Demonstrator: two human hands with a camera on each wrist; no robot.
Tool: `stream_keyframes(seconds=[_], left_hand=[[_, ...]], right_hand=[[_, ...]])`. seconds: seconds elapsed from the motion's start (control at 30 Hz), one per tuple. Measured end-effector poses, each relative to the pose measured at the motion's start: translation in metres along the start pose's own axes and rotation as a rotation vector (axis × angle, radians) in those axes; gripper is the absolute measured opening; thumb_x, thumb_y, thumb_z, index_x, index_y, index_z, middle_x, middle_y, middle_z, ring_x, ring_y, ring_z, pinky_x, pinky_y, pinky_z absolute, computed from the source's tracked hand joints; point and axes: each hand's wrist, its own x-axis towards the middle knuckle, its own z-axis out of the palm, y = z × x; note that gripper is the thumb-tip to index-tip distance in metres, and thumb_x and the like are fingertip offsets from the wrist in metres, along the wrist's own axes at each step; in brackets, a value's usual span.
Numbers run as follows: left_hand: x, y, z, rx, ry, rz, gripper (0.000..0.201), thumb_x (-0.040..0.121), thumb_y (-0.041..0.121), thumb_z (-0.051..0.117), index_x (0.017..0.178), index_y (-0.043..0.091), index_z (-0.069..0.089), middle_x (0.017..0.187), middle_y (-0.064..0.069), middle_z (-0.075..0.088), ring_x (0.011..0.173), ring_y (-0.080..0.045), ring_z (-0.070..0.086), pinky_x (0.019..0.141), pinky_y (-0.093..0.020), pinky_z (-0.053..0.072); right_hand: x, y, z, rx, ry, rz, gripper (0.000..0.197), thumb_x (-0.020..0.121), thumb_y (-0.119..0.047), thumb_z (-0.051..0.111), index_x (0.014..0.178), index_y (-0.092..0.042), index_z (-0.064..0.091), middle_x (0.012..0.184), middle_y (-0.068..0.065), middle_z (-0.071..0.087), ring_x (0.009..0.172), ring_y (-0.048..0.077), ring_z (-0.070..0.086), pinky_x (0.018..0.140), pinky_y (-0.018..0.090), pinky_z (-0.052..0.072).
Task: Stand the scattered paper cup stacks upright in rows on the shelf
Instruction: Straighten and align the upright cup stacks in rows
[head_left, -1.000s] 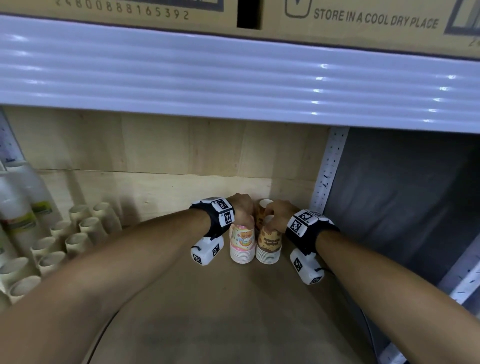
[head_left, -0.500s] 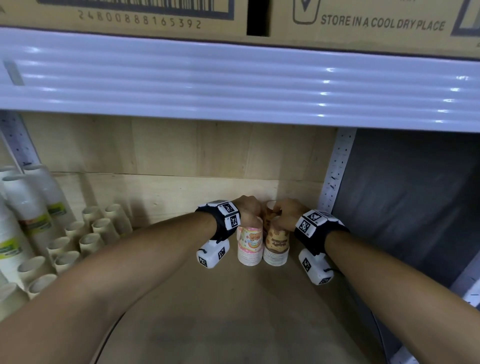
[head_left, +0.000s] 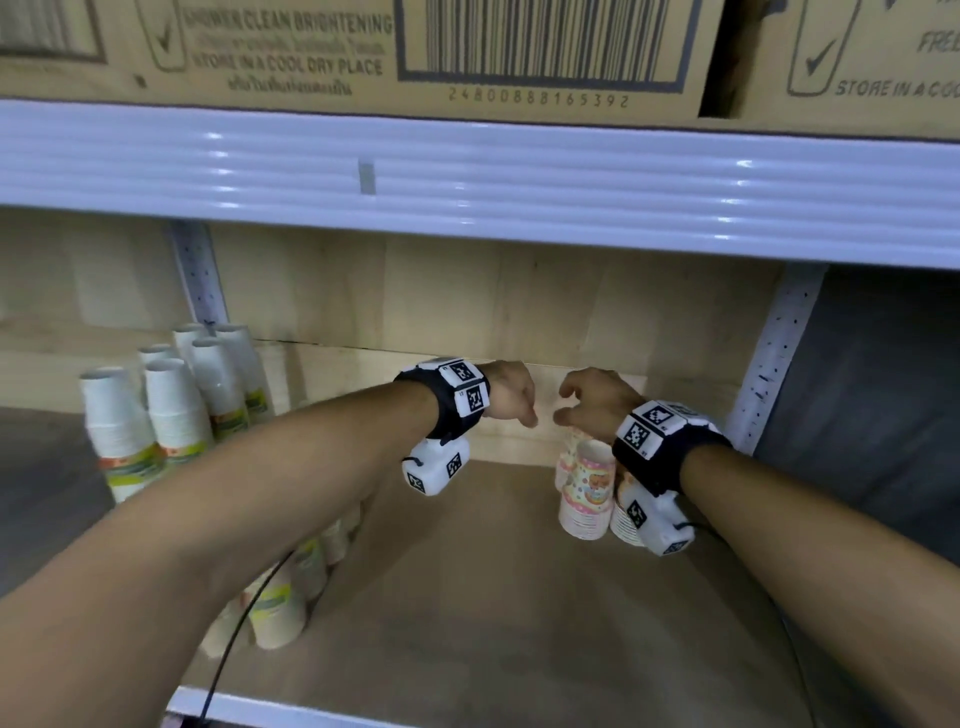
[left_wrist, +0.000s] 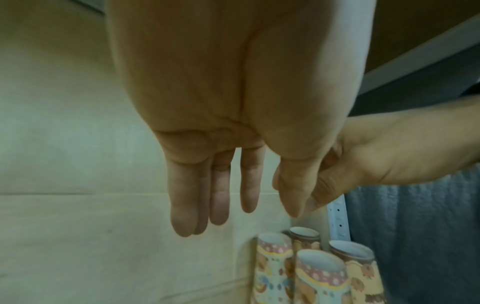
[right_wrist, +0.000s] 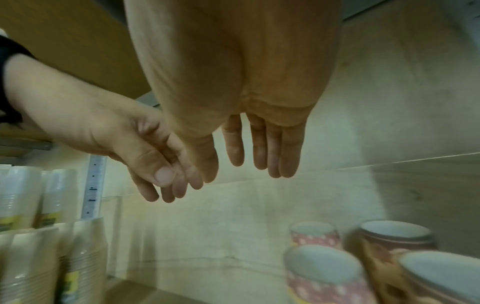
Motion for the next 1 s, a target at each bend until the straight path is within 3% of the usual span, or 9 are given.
stream_keyframes(seconds=[0.2,0.3,0.47,0.53,0.67,0.77,0.87,1.0], left_hand=[[-0.054,-0.072,-0.035,-0.016,0.027,-0.129,0.035,0.085,0.045,0.069,0.113,0.025,0.067,0.109,0.004,0.063,0.084,-0.016,0.063,0.065,-0.026,0.048],[-0.084,-0.105,-0.045,-0.026,0.045,-0.185,0.034,0.085,0.045,0.068,0.112,0.025,0.067,0.097,0.004,0.063,0.078,-0.015,0.061,0.063,-0.024,0.049],[-0.138,-0.15,-0.054,-0.055,0.037,-0.25,0.02,0.088,0.028,0.066,0.106,0.019,0.069,0.081,0.002,0.062,0.066,-0.013,0.057,0.054,-0.022,0.046],[-0.159,-0.164,-0.056,-0.051,0.026,-0.275,0.018,0.088,0.019,0.065,0.105,0.016,0.071,0.08,0.002,0.063,0.065,-0.012,0.059,0.056,-0.023,0.049],[-0.195,-0.19,-0.055,-0.084,-0.065,-0.337,0.019,0.086,0.013,0.068,0.104,0.01,0.07,0.085,-0.005,0.065,0.069,-0.017,0.061,0.067,-0.029,0.055],[-0.217,-0.206,-0.047,-0.114,-0.122,-0.381,0.008,0.083,0.012,0.071,0.09,0.014,0.069,0.073,-0.005,0.063,0.064,-0.019,0.059,0.064,-0.029,0.053],[-0.23,-0.217,-0.033,-0.111,-0.148,-0.417,0.017,0.083,0.013,0.073,0.099,0.009,0.068,0.075,-0.006,0.063,0.065,-0.019,0.06,0.063,-0.029,0.054],[-0.24,-0.222,-0.017,-0.151,-0.183,-0.437,0.026,0.08,0.02,0.077,0.103,0.012,0.066,0.092,-0.009,0.066,0.08,-0.022,0.065,0.071,-0.03,0.059]], right_hand=[[0.009,-0.076,0.019,0.01,-0.042,-0.096,0.043,0.075,-0.043,0.072,0.114,-0.026,0.062,0.12,0.003,0.058,0.103,0.018,0.056,0.079,0.026,0.043],[0.008,-0.121,0.029,0.042,-0.093,-0.186,0.04,0.077,-0.04,0.074,0.112,-0.025,0.065,0.112,0.003,0.062,0.098,0.018,0.06,0.082,0.029,0.049],[-0.005,-0.193,0.049,0.063,-0.177,-0.339,0.028,0.077,-0.038,0.074,0.102,-0.029,0.067,0.104,0.0,0.067,0.095,0.018,0.064,0.085,0.031,0.052],[-0.015,-0.218,0.056,0.067,-0.219,-0.399,0.023,0.078,-0.036,0.074,0.099,-0.029,0.068,0.099,-0.002,0.067,0.092,0.018,0.064,0.083,0.03,0.053],[-0.036,-0.261,0.066,0.066,-0.328,-0.505,0.023,0.079,-0.031,0.076,0.1,-0.025,0.071,0.079,-0.013,0.059,0.078,0.011,0.06,0.066,0.024,0.046],[-0.049,-0.284,0.076,0.033,-0.412,-0.544,0.023,0.079,-0.028,0.076,0.101,-0.022,0.071,0.071,-0.011,0.059,0.071,0.012,0.061,0.064,0.025,0.049],[-0.062,-0.297,0.086,-0.061,-0.455,-0.604,0.027,0.08,-0.026,0.076,0.105,-0.015,0.071,0.073,-0.009,0.058,0.065,0.009,0.056,0.053,0.021,0.044],[-0.071,-0.307,0.094,-0.126,-0.42,-0.668,0.03,0.076,-0.028,0.077,0.103,-0.016,0.071,0.086,-0.004,0.064,0.079,0.016,0.062,0.065,0.029,0.051]])
